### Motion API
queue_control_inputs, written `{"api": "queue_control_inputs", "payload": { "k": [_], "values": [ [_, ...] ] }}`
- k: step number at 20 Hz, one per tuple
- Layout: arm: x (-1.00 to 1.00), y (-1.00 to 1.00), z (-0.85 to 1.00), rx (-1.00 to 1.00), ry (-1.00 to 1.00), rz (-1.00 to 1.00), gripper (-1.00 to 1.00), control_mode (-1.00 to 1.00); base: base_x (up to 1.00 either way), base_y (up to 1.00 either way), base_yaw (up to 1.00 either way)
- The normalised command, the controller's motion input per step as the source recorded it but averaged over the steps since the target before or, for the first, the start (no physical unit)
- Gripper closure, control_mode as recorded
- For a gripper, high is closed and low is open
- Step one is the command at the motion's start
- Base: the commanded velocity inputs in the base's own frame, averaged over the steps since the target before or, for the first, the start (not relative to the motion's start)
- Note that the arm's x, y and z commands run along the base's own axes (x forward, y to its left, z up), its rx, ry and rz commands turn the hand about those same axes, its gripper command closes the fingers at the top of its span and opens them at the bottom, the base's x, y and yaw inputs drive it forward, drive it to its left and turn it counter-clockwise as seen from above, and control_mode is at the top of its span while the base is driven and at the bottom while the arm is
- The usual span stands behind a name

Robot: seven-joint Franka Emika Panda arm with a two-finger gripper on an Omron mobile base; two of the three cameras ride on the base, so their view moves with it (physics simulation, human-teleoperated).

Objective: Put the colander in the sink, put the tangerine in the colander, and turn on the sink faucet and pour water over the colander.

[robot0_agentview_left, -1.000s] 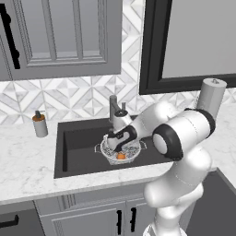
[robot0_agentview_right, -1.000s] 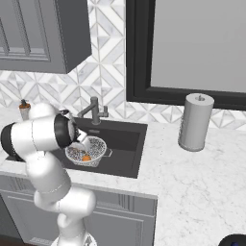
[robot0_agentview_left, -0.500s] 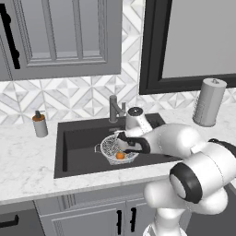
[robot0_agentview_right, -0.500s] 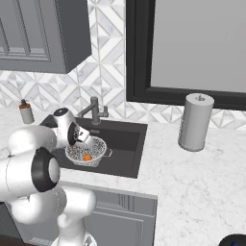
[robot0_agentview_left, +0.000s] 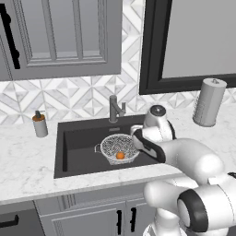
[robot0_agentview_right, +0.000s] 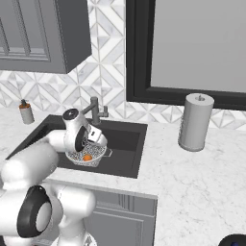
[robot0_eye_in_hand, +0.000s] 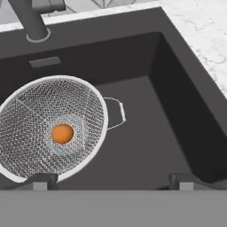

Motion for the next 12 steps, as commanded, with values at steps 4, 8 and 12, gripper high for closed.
{"api": "queue_control_inputs", "payload": {
  "k": [4, 8, 12],
  "values": [
    [0.00, -0.37, 0.32, 0.00, -0.19, 0.03, -1.00, -1.00, 0.00, 0.00, 0.00],
    [0.00, -0.26, 0.30, 0.00, -0.24, 0.00, -1.00, -1.00, 0.00, 0.00, 0.00],
    [0.00, -0.10, 0.19, 0.00, -0.36, 0.00, -1.00, -1.00, 0.00, 0.00, 0.00]
  ]
}}
